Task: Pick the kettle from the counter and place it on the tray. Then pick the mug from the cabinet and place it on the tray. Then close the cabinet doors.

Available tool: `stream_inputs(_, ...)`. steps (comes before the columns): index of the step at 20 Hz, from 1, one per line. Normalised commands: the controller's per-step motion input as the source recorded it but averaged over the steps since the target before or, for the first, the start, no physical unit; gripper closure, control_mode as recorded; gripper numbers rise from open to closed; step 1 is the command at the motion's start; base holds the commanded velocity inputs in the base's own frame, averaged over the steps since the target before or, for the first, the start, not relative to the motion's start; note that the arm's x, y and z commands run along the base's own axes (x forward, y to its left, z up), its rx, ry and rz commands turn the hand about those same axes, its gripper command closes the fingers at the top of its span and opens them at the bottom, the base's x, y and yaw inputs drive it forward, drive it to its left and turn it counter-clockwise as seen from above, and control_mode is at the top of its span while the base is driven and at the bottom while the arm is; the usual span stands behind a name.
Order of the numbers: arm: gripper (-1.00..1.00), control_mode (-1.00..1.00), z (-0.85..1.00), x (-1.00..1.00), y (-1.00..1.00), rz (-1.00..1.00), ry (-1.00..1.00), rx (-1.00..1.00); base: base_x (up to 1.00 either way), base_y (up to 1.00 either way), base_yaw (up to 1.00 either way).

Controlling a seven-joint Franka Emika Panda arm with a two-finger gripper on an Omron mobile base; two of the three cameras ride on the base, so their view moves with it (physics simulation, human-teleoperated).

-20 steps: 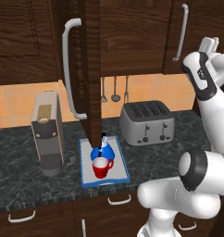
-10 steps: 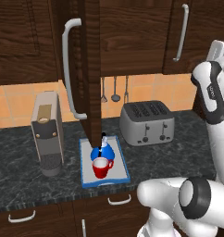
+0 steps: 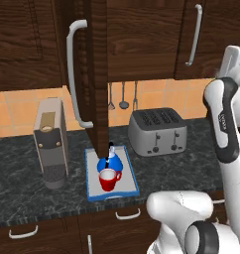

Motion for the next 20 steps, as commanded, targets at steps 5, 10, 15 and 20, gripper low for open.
stream_inputs(5, 1.0, -1.0, 0.23, -1.0, 1.0, 0.02, -0.08, -0.25, 0.0, 0.0, 0.0)
stream_inputs(10, 1.0, -1.0, 0.1, -1.0, 1.0, 0.04, -0.1, -0.2, 0.0, 0.0, 0.0)
stream_inputs(15, 1.0, -1.0, -0.12, -1.0, 0.99, 0.21, 0.01, -0.22, 0.0, 0.0, 0.0)
stream_inputs(20, 1.0, -1.0, -0.02, -0.95, 0.93, 0.14, 0.0, -0.05, 0.0, 0.0, 0.0)
